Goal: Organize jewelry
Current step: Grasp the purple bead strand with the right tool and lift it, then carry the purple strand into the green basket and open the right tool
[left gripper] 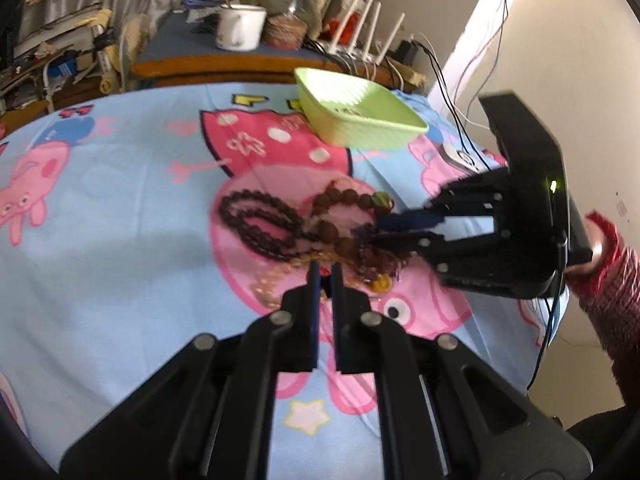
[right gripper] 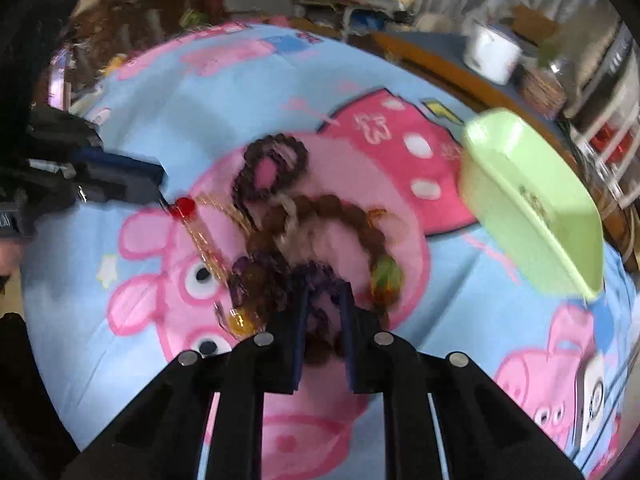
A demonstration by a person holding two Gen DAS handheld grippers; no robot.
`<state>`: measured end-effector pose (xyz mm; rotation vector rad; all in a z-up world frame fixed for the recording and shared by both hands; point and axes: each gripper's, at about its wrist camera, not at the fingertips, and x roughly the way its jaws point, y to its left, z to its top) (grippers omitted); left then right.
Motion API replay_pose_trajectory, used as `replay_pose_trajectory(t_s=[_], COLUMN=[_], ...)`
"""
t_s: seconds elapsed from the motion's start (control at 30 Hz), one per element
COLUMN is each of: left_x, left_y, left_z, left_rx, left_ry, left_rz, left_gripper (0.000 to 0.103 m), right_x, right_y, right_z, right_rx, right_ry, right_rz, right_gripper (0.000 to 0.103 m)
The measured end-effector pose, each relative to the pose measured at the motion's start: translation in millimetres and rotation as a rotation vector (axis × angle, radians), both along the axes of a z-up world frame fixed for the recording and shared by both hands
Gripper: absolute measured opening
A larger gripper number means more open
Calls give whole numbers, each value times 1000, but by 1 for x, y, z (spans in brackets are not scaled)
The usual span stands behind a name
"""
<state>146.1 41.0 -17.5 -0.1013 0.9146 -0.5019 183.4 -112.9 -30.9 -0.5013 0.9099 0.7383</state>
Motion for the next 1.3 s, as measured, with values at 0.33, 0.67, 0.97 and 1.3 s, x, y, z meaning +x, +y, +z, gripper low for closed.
replay_pose_trajectory(t_s=[0.33,0.67,0.97,1.3], left_x=[0,15,42,55], left_y=[-22,-62,-68,-89], left_z=[6,7,44,99], left_rx=[64,123,-3,-12], left_ry=[-63,-158,-231,-327], left_rz=[-57,-150,-145,-213], left_gripper=[26,42,42,5], right_x=[3,-23,-32,-5], right_y=[-6,-37,-57,-75], right_z=[-2,68,145,219], right_rx=[107,351,489,582], right_ry=[2,-45,-148,-238], right_rz=[-9,-55,-68,-115], right_gripper=[0,0,0,0])
